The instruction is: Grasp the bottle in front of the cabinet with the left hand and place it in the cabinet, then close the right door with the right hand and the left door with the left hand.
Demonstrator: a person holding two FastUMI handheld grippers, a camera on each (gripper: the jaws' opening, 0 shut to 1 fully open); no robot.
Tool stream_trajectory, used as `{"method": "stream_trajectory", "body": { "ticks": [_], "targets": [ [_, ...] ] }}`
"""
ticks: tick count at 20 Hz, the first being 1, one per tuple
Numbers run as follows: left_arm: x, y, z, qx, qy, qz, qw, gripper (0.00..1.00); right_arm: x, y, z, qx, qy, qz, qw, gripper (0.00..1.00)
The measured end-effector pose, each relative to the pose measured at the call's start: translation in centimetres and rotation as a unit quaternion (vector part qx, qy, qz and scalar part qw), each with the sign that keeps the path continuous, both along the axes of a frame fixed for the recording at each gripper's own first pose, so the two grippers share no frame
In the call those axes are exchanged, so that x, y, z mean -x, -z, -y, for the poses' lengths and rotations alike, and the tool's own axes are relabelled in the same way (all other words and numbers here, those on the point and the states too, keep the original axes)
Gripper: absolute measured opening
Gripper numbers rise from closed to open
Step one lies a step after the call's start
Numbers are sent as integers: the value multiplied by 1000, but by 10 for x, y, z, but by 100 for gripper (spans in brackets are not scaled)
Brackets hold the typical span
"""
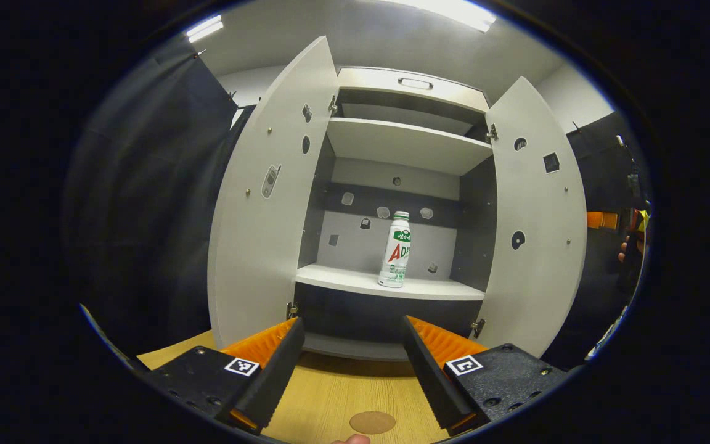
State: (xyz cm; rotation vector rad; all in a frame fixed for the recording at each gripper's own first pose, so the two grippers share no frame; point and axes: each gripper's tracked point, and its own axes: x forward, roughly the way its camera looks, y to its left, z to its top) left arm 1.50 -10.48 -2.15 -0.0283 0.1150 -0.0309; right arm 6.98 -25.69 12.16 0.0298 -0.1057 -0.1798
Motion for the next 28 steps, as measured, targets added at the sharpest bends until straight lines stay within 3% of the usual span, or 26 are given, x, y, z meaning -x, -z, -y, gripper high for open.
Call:
{"method": "stream_trajectory", "body": {
  "ticks": [9, 23, 28],
  "targets": [
    [0, -5, -7, 14, 10, 8, 1000, 95, -4, 7, -68, 4, -58, -15, 998, 97],
    [6, -17, -63, -2, -38, 19, 999, 95, -40, 15, -158, 46, -107, -25, 993, 97],
    [7, -24, -80, 2, -57, 26, 998, 95, -50, 25, -184, 40, -143, -35, 988, 98]
  ]
}}
